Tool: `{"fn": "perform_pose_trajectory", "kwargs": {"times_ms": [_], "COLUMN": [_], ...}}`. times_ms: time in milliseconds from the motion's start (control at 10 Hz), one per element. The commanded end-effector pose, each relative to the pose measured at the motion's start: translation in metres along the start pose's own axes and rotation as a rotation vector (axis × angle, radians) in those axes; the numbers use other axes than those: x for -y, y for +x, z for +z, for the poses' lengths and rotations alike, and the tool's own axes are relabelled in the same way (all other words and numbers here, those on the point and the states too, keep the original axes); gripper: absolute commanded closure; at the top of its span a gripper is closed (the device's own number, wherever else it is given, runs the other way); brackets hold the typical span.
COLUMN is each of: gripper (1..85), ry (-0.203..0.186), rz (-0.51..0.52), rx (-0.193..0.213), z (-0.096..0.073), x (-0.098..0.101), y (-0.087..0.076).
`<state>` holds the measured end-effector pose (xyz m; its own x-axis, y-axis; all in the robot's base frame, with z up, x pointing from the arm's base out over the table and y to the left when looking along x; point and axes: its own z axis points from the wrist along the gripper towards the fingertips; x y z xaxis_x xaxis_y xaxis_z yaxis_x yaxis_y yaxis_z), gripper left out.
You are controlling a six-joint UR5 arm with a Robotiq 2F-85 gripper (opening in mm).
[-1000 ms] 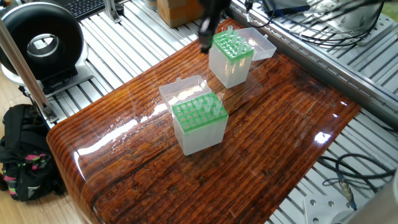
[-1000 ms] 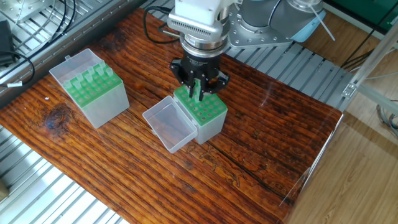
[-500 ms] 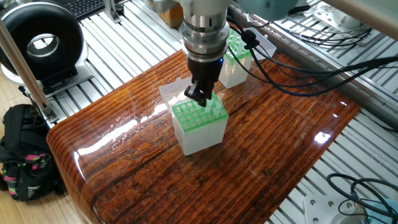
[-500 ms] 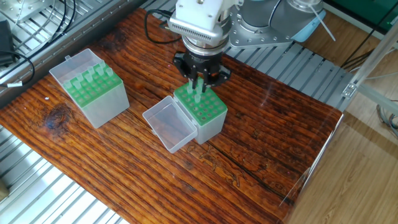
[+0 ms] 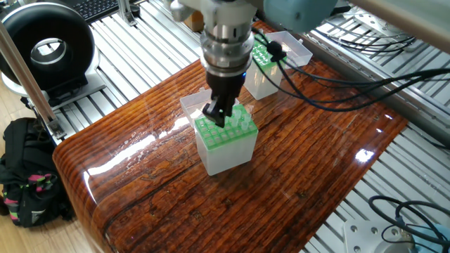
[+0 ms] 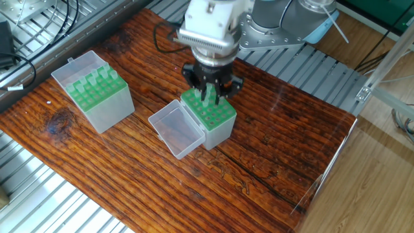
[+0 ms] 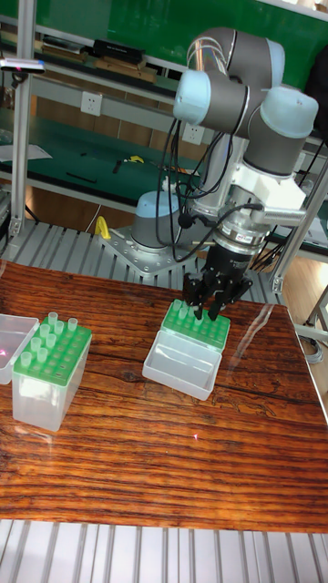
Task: Transfer all large pipette tips from one holder to another
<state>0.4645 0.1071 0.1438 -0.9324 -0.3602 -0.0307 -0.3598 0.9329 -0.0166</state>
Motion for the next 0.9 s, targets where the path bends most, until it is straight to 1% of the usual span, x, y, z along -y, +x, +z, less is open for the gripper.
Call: {"fn": "perform_pose_trajectory", "kwargs": {"times_ms": [0,100,400,500,600,700,800], "gripper": [51.0,51.0,51.0,51.0,51.3,51.3,51.3], "ry": [-0.015,-0.013,-0.015,-0.005,-0.007,-0.008,0.003], "rz": [-0.012,-0.014,-0.011,-0.016,-0.025,-0.025,-0.024], "rx": [0.016,0.013,0.016,0.012,0.015,0.017,0.019], "z": [-0.01,-0.015,-0.02,-0.02,-0.019,-0.016,-0.011], "x": [-0.003,-0.002,-0.001,0.004,0.008,0.006,0.008], "y": [-0.003,0.0,0.0,0.0,-0.002,-0.003,-0.004]}}
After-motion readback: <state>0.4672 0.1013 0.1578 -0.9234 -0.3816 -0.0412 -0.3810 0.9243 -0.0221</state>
